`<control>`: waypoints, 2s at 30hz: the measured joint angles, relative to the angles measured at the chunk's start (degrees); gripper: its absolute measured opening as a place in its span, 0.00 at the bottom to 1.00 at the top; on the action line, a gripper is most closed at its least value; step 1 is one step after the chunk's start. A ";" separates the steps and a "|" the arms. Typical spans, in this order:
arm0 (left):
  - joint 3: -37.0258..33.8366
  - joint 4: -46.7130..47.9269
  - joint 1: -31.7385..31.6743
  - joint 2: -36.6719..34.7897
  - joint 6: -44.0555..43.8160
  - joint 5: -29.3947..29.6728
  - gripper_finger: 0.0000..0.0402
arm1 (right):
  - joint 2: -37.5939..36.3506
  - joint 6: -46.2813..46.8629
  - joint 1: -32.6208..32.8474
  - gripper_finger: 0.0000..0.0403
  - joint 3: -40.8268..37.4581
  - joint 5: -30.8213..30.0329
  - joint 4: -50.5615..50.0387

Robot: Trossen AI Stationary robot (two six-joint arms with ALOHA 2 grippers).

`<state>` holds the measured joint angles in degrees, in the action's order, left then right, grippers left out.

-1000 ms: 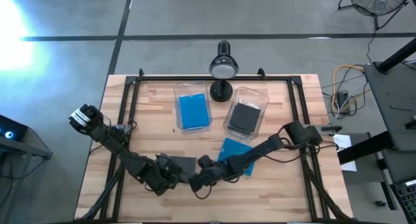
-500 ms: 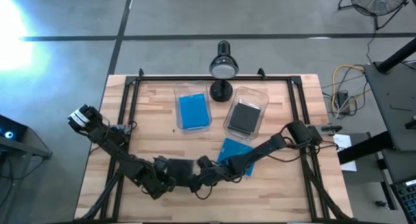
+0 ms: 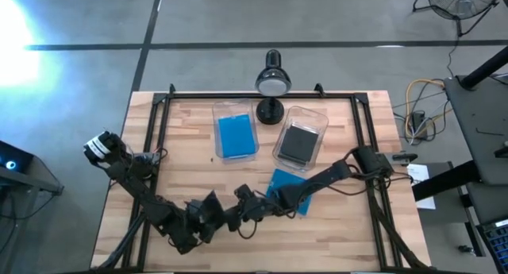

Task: Pick & place jewel cases by type
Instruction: Put the black CD case into the right transparent bin

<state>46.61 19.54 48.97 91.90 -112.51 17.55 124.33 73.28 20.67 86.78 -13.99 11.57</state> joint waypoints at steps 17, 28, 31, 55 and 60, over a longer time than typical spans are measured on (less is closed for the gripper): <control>0.11 -0.50 0.02 1.40 2.50 2.55 0.53 | 3.94 5.97 -1.84 0.41 0.09 11.05 1.05; 0.34 0.00 -0.06 0.59 7.44 4.03 0.53 | 3.90 1.34 -3.13 0.05 0.07 12.36 -5.80; 1.50 -0.04 0.68 -0.35 7.52 3.95 0.53 | 3.44 -1.52 -4.15 0.03 0.11 16.21 -6.60; 3.43 0.53 17.50 -3.75 -12.75 40.80 0.53 | -19.45 -14.54 -29.80 0.03 -0.46 12.04 -30.89; 3.43 -0.66 16.81 -3.83 -10.75 40.21 0.53 | -24.44 -19.80 -29.02 0.03 -0.39 12.72 -41.40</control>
<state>50.04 18.88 65.78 88.07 -123.26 57.76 99.89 53.47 -8.35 86.39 -1.27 -29.83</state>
